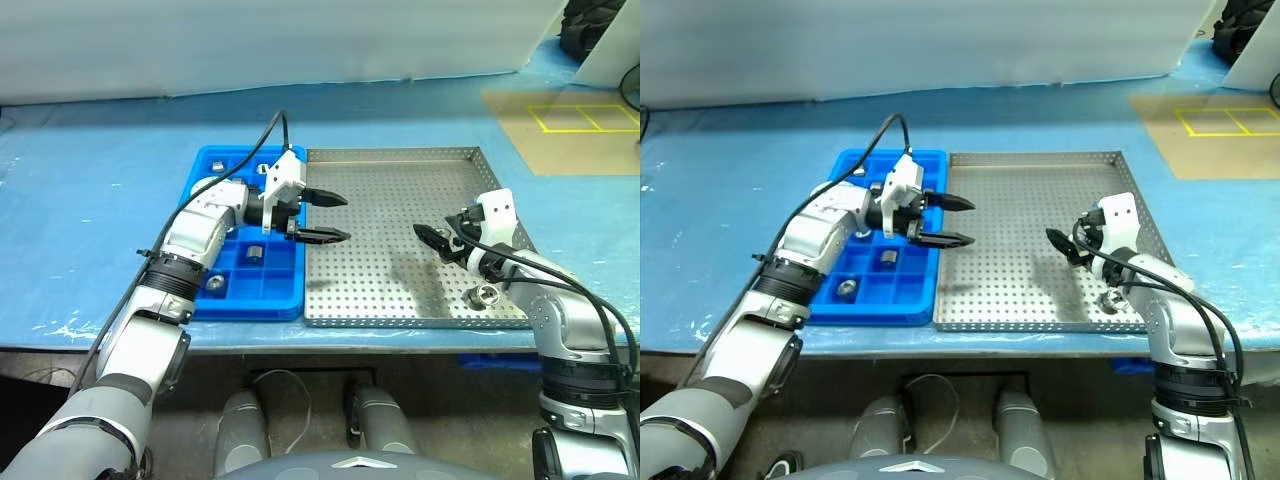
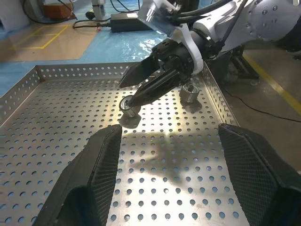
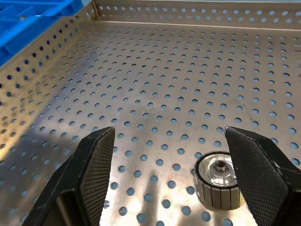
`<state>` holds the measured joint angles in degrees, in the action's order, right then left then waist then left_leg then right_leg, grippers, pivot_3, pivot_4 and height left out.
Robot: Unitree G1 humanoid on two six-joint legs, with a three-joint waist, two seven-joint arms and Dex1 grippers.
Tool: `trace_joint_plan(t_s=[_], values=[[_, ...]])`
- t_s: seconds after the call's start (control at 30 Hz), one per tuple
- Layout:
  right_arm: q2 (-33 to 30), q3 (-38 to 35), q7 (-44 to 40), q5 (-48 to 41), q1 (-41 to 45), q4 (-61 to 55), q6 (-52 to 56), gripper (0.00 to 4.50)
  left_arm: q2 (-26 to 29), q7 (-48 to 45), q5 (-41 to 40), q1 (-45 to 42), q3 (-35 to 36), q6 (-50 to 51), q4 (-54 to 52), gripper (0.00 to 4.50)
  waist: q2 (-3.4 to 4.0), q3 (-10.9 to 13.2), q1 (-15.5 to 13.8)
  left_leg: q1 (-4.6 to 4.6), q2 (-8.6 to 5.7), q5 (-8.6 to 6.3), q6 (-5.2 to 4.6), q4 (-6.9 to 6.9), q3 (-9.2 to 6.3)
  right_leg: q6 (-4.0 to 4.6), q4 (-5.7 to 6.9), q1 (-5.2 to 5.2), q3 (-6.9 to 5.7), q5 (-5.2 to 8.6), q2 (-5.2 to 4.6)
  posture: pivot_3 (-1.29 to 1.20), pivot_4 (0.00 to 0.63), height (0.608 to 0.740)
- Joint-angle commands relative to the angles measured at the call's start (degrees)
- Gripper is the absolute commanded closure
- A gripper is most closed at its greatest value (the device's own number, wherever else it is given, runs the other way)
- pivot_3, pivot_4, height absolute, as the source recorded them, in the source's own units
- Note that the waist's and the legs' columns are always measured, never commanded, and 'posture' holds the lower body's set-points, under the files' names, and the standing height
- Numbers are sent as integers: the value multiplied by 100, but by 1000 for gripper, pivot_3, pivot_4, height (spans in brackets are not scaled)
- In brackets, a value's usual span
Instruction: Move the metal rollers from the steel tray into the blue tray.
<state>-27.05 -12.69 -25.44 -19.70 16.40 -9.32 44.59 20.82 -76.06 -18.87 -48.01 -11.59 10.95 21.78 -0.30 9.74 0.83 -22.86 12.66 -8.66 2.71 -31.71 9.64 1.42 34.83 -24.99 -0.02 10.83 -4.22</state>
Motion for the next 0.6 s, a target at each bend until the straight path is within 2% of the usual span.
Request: trace_joint_plan(t_s=[0.03, 0.27, 0.6], values=[[-49, 137, 75, 293, 184, 454, -527, 630, 88, -31, 3, 30, 99, -27, -224, 1018, 0, 0, -2, -3, 1, -2, -3, -5, 0, 2, -1, 0, 0, -1, -1, -393, 150, 740], [-4, 179, 292, 608, 680, 1660, -1223, 630, 216, 42, -54, 236, 135, 135, -588, 1018, 1, 0, -7, -14, 4, -10, -15, -31, 3, 7, 0, -1, 1, -5, -2, -347, 150, 740], [112, 436, 127, 680, 729, 1881, -1372, 630, 320, 155, -86, 448, 166, 295, -951, 1018, 1, 0, -19, -15, 7, -12, -19, -31, 4, 8, 0, 0, 0, -6, -1, -318, 150, 740]])
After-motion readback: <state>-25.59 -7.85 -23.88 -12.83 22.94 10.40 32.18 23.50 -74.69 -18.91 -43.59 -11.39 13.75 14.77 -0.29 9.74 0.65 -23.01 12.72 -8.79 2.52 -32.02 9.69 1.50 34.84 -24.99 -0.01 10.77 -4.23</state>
